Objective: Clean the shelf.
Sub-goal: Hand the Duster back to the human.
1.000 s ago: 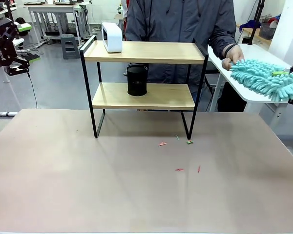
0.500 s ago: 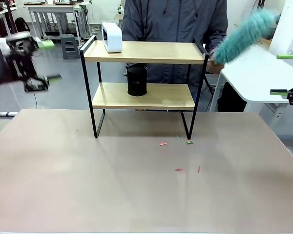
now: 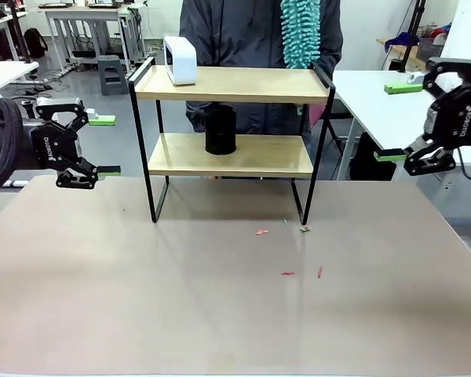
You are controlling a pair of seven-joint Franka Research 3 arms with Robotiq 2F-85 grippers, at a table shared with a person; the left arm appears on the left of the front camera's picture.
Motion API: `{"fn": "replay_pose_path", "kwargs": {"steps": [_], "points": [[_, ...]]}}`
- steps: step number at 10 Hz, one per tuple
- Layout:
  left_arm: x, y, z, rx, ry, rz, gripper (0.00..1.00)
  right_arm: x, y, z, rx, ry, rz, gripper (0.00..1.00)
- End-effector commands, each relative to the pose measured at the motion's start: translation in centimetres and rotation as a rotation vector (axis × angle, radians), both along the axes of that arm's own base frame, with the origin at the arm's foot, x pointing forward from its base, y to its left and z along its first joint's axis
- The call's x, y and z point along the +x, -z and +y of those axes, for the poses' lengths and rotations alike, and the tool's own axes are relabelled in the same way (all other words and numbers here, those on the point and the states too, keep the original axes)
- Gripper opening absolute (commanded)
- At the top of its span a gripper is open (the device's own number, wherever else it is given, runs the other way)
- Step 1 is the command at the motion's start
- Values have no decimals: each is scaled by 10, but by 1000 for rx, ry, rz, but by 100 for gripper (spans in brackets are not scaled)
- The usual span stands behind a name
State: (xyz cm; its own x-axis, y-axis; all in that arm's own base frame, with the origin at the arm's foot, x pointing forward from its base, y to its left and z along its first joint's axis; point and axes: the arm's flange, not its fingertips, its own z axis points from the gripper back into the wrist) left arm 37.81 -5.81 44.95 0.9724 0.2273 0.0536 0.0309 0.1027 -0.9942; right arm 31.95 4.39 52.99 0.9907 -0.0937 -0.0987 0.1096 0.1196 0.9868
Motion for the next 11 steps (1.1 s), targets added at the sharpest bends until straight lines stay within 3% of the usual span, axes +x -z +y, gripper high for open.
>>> {"fn": "replay_pose_path", "kwargs": {"steps": [1, 11], "points": [[0, -4, 9, -8, -33, -10, 100, -3, -8, -34, 33, 77, -23, 100], [0, -4, 9, -8, -33, -10, 100, -3, -8, -34, 33, 77, -23, 100]]}}
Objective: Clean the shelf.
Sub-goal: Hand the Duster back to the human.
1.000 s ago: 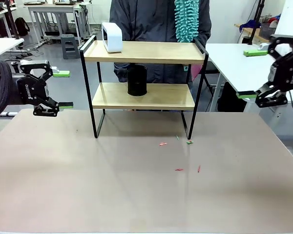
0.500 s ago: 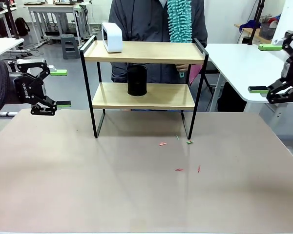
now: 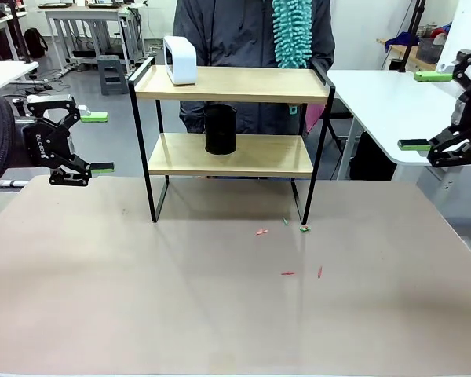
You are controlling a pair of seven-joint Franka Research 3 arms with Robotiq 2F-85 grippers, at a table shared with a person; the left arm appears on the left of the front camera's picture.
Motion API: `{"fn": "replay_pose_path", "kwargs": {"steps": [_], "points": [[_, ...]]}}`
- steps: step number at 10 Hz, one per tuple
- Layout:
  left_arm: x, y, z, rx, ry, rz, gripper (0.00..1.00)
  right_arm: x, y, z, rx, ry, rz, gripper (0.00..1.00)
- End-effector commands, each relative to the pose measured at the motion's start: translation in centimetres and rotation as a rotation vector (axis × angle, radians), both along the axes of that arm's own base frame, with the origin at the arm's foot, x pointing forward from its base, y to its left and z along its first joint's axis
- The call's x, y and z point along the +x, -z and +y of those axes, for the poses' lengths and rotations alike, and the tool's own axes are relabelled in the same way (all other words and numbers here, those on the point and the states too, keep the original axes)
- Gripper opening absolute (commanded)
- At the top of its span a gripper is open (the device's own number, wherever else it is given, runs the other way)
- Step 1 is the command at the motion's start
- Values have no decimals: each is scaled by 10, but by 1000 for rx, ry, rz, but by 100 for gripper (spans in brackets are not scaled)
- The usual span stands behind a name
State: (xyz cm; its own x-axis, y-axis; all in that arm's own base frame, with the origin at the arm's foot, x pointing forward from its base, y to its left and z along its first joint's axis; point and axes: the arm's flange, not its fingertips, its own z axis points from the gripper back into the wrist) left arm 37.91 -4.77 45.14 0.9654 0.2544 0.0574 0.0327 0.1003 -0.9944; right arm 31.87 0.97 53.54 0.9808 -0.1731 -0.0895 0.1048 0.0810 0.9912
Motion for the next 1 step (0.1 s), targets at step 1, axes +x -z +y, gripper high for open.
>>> {"fn": "replay_pose_path", "kwargs": {"steps": [1], "points": [[-1, -2, -1, -5, -6, -5, 100, -2, -3, 1, 2, -6, -10, 100]]}}
